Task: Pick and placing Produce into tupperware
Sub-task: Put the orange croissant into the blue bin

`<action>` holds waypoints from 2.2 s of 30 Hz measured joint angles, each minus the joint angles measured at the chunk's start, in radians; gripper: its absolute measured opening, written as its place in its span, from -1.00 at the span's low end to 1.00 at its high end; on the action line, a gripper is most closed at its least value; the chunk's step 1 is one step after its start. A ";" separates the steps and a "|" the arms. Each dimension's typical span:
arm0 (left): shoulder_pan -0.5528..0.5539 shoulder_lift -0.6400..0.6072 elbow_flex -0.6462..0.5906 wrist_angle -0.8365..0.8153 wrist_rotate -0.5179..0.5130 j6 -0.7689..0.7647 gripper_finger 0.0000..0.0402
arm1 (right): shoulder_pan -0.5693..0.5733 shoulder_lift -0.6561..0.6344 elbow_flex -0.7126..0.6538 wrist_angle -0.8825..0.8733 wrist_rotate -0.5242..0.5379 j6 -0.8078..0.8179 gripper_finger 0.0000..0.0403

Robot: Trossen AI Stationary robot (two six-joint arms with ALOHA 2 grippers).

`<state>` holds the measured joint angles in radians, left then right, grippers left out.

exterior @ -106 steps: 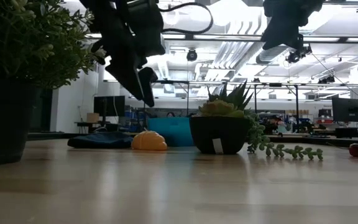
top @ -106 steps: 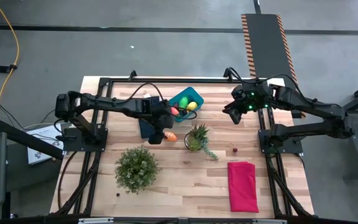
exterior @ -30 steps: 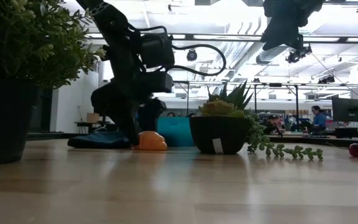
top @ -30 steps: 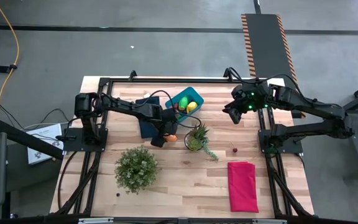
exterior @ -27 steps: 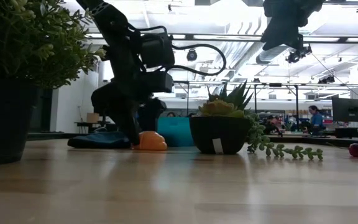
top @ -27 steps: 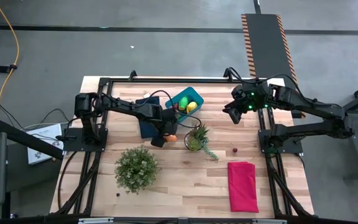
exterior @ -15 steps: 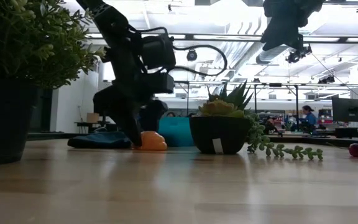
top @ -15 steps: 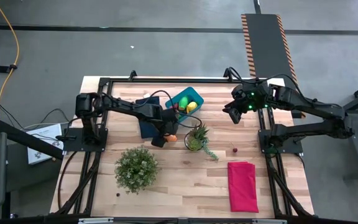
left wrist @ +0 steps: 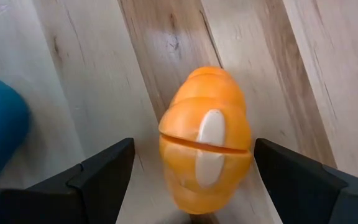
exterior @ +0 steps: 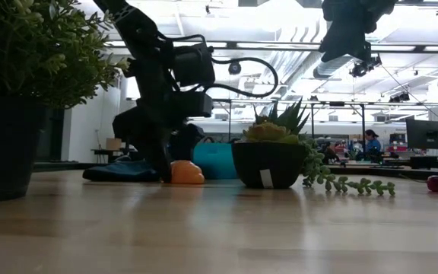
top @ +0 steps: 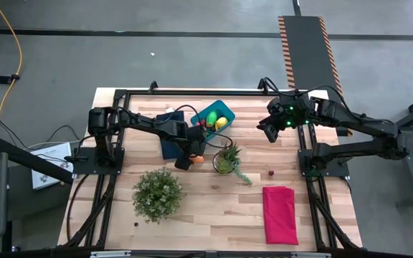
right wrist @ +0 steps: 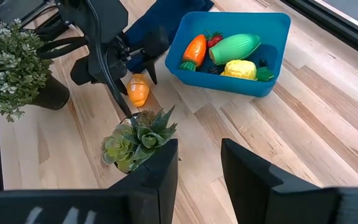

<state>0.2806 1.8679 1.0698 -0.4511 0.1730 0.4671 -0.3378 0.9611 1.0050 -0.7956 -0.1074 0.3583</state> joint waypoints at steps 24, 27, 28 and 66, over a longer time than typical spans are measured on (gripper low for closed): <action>0.000 0.000 0.000 -0.009 -0.005 0.000 -0.04 | 0.000 0.000 0.000 0.000 0.000 0.003 -0.43; 0.000 -0.001 0.000 -0.011 -0.005 0.000 0.00 | 0.000 0.000 0.000 0.000 0.000 0.003 -0.43; 0.000 -0.001 0.000 -0.012 -0.005 0.000 0.02 | 0.000 0.000 0.000 0.000 0.000 0.003 -0.43; 0.001 0.000 0.281 -0.285 0.002 -0.041 0.03 | 0.000 0.000 0.000 0.000 0.000 -0.027 -0.43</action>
<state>0.2817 1.8679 1.3506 -0.7356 0.1753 0.4263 -0.3378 0.9611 1.0054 -0.7952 -0.1074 0.3308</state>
